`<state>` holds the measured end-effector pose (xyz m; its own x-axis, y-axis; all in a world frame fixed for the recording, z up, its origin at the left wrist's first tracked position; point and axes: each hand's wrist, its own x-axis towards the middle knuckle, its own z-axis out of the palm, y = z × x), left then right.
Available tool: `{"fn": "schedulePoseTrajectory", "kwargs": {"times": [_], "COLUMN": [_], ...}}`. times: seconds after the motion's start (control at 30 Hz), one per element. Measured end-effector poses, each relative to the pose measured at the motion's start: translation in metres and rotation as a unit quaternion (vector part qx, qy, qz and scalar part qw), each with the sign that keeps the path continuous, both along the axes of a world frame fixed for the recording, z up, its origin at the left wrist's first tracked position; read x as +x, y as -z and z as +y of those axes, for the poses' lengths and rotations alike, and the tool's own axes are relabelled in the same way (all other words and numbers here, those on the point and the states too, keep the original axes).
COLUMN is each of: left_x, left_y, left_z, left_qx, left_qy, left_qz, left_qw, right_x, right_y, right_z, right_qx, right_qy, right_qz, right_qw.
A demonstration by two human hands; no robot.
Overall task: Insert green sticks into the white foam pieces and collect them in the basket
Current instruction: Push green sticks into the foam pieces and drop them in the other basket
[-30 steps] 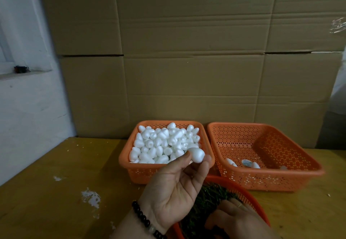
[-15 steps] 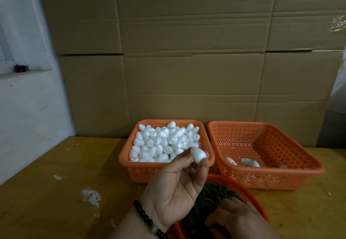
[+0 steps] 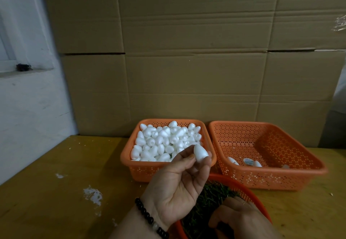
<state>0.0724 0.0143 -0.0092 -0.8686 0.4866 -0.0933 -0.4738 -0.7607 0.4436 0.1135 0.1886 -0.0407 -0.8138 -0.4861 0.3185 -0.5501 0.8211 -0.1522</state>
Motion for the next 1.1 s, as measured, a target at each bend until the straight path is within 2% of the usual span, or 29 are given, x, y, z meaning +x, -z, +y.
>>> {"fn": "schedulePoseTrajectory", "kwargs": {"times": [0.07,0.17,0.27,0.3,0.47,0.5,0.57,0.7,0.77,0.83,0.93,1.1], "left_x": [0.0,0.001,0.001,0.002,0.003,0.003,0.003,0.004,0.004,0.004,0.003,0.003], "left_y": [-0.001,-0.002,-0.003,-0.003,-0.004,-0.004,-0.003,-0.003,-0.002,-0.001,0.0,0.003], "left_z": [0.0,0.001,0.002,0.003,0.005,0.005,0.006,0.005,0.006,0.006,0.007,0.009], "left_qx": [-0.004,-0.024,-0.042,-0.046,-0.064,-0.068,-0.076,-0.083,-0.088,-0.09,-0.101,-0.123], "left_qy": [0.003,-0.004,-0.012,-0.014,-0.035,-0.038,-0.042,-0.042,-0.046,-0.055,-0.071,-0.087], "left_qz": [0.012,0.026,0.033,0.036,0.04,0.042,0.049,0.069,0.074,0.076,0.083,0.094], "left_qw": [1.0,0.999,0.999,0.998,0.997,0.996,0.995,0.993,0.992,0.991,0.989,0.984], "right_x": [0.002,0.004,0.001,0.001,0.0,0.001,0.0,0.0,0.0,-0.001,0.0,0.001], "right_y": [-0.001,0.0,0.002,0.006,-0.004,0.003,0.005,0.006,0.008,0.01,0.013,0.009], "right_z": [-0.002,-0.005,-0.003,-0.002,-0.001,-0.001,0.0,0.002,0.001,0.003,0.001,-0.004], "right_qx": [0.024,-0.001,-0.011,-0.024,-0.031,-0.036,-0.011,-0.089,-0.085,-0.07,-0.122,-0.084], "right_qy": [0.016,0.028,-0.006,-0.018,-0.013,-0.03,-0.027,-0.038,-0.039,-0.018,0.001,-0.008], "right_qz": [-0.007,0.019,-0.024,0.014,-0.044,0.008,0.004,-0.022,-0.049,-0.028,-0.018,0.066], "right_qw": [1.0,0.999,1.0,0.999,0.998,0.999,1.0,0.995,0.994,0.997,0.992,0.994]}}
